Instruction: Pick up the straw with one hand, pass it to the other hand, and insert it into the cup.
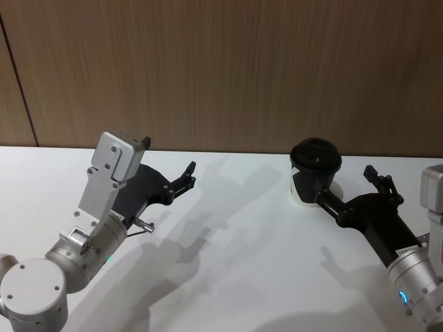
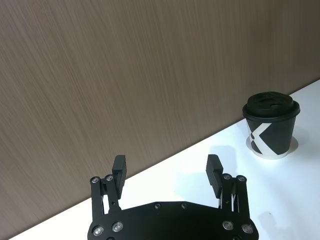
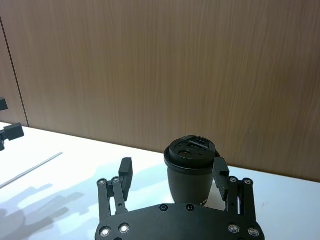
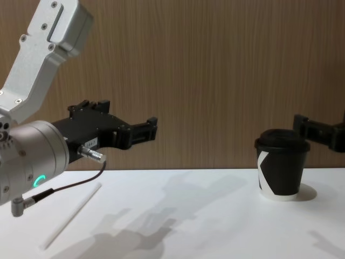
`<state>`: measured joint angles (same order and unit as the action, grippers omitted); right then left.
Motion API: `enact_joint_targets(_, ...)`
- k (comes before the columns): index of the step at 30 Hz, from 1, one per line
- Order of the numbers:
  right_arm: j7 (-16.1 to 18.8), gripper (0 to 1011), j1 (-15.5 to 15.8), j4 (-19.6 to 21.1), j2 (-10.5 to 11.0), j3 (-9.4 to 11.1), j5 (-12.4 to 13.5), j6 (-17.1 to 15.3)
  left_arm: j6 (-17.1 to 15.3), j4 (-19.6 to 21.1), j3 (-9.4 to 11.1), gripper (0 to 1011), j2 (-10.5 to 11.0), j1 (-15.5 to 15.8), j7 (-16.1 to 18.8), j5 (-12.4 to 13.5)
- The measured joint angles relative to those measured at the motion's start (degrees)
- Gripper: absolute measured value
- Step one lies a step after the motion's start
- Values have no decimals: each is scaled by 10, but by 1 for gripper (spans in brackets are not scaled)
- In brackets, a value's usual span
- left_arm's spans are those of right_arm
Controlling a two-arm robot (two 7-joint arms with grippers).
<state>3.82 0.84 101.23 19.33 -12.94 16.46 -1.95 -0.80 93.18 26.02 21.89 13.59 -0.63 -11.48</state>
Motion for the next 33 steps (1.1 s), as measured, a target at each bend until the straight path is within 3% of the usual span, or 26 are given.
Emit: enact_joint_targets(33,0,1001,0,0,0,0,0,0,0,0,0,1003,0,0,0,0)
